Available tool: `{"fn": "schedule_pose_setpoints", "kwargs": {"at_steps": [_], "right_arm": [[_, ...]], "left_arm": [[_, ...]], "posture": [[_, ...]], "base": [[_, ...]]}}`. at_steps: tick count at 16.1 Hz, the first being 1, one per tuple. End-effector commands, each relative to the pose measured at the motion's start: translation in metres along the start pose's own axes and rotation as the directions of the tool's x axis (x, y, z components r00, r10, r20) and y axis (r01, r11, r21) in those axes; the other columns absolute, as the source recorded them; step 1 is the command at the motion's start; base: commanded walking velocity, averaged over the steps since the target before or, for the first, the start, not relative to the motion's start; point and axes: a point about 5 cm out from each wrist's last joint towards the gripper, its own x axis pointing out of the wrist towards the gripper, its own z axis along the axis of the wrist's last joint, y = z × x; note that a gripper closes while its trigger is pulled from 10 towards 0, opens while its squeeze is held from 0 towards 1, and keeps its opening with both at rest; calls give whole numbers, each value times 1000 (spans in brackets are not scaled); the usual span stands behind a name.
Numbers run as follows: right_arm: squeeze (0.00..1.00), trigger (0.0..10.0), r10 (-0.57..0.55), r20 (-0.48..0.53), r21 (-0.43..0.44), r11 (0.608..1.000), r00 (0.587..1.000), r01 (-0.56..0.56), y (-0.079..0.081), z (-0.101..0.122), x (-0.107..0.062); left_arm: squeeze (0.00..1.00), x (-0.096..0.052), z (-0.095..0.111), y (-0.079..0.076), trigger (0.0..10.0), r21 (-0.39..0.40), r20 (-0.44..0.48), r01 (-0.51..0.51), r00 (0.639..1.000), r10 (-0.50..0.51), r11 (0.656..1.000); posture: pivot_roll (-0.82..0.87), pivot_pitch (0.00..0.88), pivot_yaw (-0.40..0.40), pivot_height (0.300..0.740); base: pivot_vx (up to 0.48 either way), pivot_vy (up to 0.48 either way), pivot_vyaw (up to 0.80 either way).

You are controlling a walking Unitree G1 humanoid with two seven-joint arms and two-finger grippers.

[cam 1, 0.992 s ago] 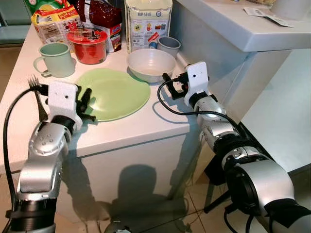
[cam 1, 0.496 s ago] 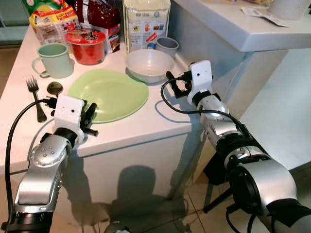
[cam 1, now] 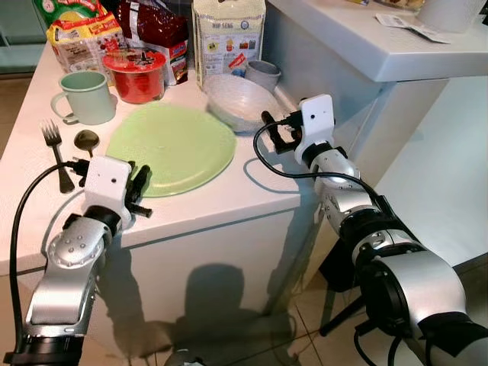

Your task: Setting the table

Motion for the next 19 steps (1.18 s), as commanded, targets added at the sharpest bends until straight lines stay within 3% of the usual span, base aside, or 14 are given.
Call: {"fn": "schedule_pose_setpoints", "kwargs": {"at_steps": [1,4,7,10,12,14,17,18,19], "right_arm": [[0,10000,-25,21,13,1000,999,25,-9,5,0],[0,10000,-28,23,16,999,999,27,-9,6,1],[0,10000,-32,15,31,999,999,31,-8,5,1],[0,10000,-28,8,278,960,1000,25,-9,13,8],[0,10000,-37,5,343,939,999,33,-11,14,9],[0,10000,-42,-17,474,879,999,45,-9,11,10],[0,10000,7,-11,524,852,1000,0,3,11,12],[0,10000,43,2,505,862,999,-38,11,13,13],[0,10000,66,15,436,898,998,-66,15,14,13]], "left_arm": [[0,-9,-50,-14,10000,-46,-217,40,975,-49,998],[0,-15,-75,-23,10000,-63,-277,45,959,-61,997],[0,-13,-75,-22,10000,-70,-270,40,961,-58,997],[0,-15,-81,-25,10000,-71,-272,53,960,-71,996],[0,-15,-81,-26,10000,-71,-268,55,961,-73,996],[0,-14,-81,-27,10000,-71,-263,61,962,-78,996],[0,-13,-79,-29,10000,-72,-256,67,963,-83,995],[0,-12,-79,-30,10000,-73,-253,70,964,-86,995],[0,-12,-79,-31,10000,-75,-251,70,964,-87,995]], "posture": [[185,0,-87,740],[176,0,-85,740],[176,0,-83,740],[173,0,-84,740],[172,0,-85,740],[170,0,-85,740],[170,0,-85,740],[169,0,-84,740],[169,0,-84,740]], "base": [[0,0,0],[0,0,0],[0,0,0],[0,0,0],[0,0,0],[0,0,0],[0,0,0],[0,0,0],[0,0,0]]}}
